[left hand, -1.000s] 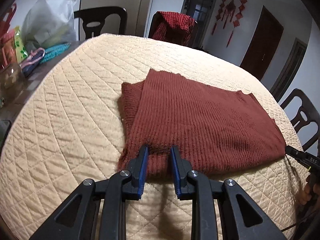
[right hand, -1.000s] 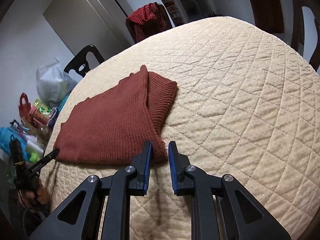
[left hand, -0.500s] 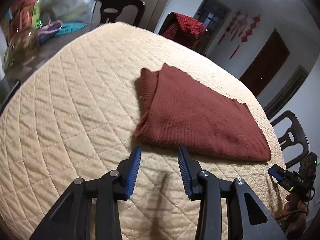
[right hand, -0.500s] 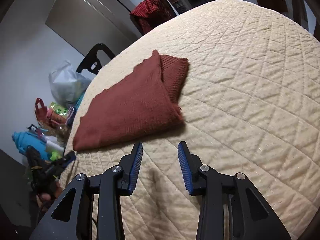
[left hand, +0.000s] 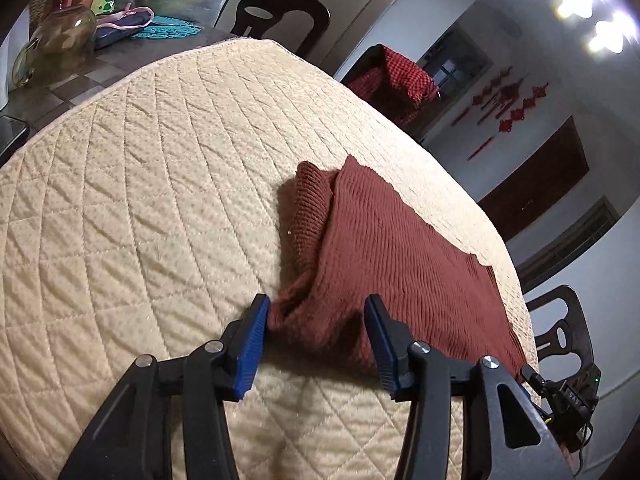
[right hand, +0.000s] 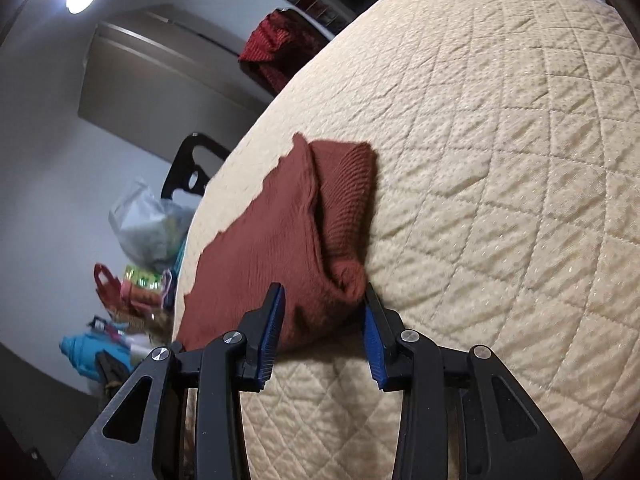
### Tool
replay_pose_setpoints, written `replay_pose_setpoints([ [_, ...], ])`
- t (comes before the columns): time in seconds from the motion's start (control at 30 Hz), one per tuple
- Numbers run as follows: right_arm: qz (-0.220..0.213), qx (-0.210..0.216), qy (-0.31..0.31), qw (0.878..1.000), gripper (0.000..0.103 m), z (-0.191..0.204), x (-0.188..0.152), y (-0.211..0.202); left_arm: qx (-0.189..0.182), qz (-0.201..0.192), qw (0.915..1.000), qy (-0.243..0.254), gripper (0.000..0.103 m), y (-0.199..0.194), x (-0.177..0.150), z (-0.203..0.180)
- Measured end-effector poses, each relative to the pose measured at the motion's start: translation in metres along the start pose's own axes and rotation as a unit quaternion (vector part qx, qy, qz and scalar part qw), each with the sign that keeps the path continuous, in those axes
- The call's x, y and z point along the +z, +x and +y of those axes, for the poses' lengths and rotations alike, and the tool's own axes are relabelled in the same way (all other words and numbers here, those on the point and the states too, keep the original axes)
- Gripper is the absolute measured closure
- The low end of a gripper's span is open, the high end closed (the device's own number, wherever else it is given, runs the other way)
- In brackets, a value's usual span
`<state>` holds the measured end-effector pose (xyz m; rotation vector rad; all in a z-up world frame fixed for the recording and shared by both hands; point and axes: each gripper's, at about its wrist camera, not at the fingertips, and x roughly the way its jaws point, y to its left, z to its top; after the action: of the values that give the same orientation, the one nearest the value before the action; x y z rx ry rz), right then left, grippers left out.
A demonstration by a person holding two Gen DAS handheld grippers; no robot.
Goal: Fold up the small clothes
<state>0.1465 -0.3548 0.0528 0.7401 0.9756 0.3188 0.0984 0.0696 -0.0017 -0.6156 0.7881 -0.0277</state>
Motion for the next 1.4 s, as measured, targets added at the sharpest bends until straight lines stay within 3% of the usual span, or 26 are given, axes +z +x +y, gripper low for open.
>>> replay_pose_setpoints([
  [0.07,-0.001,-0.002,0.003,1.000,0.067,-0.001,0.002,0.001,0.013,-0.001,0.9998,0.011,0.068,0.002,0.001,-0.003],
  [0.13,0.001,-0.015,-0.007,1.000,0.080,0.002,0.004,0.003,0.008,0.007,0.9998,0.014,0.083,0.005,-0.001,-0.003],
  [0.23,0.000,-0.013,-0.014,1.000,0.087,0.004,0.004,0.000,0.013,0.002,0.9994,0.033,0.087,0.000,-0.002,-0.009],
  [0.53,-0.001,-0.015,-0.062,0.998,0.089,0.025,-0.017,-0.035,-0.010,-0.006,0.9987,0.050,0.089,-0.040,-0.012,-0.013],
  [0.73,0.012,-0.036,-0.052,0.998,0.089,0.009,-0.042,-0.055,-0.015,0.018,0.9989,0.040,0.089,-0.057,-0.042,0.000],
  [0.9,0.030,-0.057,-0.056,0.996,0.087,-0.004,-0.047,-0.043,-0.012,0.040,0.9984,0.037,0.088,-0.045,-0.053,0.009],
  [1.0,0.014,-0.070,-0.083,0.994,0.084,0.008,-0.047,-0.052,-0.009,0.029,0.9983,0.050,0.085,-0.056,-0.051,0.005],
  [1.13,-0.043,-0.102,-0.145,0.983,0.084,0.034,-0.044,-0.075,0.002,-0.007,0.9979,0.064,0.085,-0.075,-0.040,0.004],
  [1.2,-0.055,-0.094,-0.165,0.980,0.084,0.044,-0.043,-0.078,0.006,-0.024,0.9974,0.068,0.085,-0.081,-0.032,0.003],
  [1.3,-0.044,-0.074,-0.196,0.977,0.084,0.062,-0.047,-0.063,0.002,-0.034,0.9964,0.077,0.085,-0.080,-0.023,-0.006],
  [1.4,-0.004,-0.063,-0.237,0.969,0.084,0.082,-0.058,-0.029,-0.006,-0.026,0.9934,0.112,0.085,-0.066,-0.026,-0.023],
])
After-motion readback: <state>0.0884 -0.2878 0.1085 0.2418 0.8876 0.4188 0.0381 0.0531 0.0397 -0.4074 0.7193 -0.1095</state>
